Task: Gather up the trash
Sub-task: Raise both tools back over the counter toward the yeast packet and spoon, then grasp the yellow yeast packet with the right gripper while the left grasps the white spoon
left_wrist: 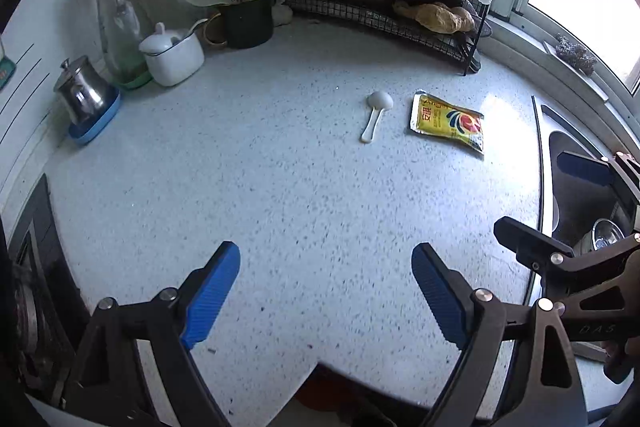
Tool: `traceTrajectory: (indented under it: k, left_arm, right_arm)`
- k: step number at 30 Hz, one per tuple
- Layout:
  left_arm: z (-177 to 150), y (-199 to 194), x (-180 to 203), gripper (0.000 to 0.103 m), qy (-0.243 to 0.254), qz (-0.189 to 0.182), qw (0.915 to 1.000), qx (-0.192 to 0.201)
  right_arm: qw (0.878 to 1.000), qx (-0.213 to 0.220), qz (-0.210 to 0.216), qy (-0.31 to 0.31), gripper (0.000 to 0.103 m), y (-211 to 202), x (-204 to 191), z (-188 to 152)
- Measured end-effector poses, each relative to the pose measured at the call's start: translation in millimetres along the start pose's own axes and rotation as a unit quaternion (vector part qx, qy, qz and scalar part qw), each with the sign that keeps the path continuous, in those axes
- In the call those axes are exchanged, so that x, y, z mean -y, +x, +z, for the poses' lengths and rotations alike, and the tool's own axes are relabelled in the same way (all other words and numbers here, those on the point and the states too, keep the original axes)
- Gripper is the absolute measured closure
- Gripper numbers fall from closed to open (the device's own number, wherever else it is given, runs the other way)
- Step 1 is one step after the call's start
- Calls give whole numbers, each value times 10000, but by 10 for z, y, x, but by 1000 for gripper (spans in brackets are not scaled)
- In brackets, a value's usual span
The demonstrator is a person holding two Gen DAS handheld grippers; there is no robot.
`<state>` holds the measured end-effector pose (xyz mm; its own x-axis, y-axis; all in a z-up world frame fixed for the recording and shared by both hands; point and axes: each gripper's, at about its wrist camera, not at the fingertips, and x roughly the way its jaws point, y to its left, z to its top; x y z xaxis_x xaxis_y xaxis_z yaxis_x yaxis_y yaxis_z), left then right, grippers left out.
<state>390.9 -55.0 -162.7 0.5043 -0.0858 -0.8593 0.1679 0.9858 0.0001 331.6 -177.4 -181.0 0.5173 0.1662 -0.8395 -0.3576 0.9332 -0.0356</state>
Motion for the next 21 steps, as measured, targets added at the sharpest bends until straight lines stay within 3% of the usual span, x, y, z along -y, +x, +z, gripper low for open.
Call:
traceTrajectory:
  k: [9,21]
  left_arm:
    - [612,682,128,17,84,-21,9990,-432]
    - [816,1168,174,17,262,118,9959,-852]
  right_arm:
    - [9991,-236,124,-320,1,513,491,513]
    - [9918,-690,639,-868,1,1081,679,687]
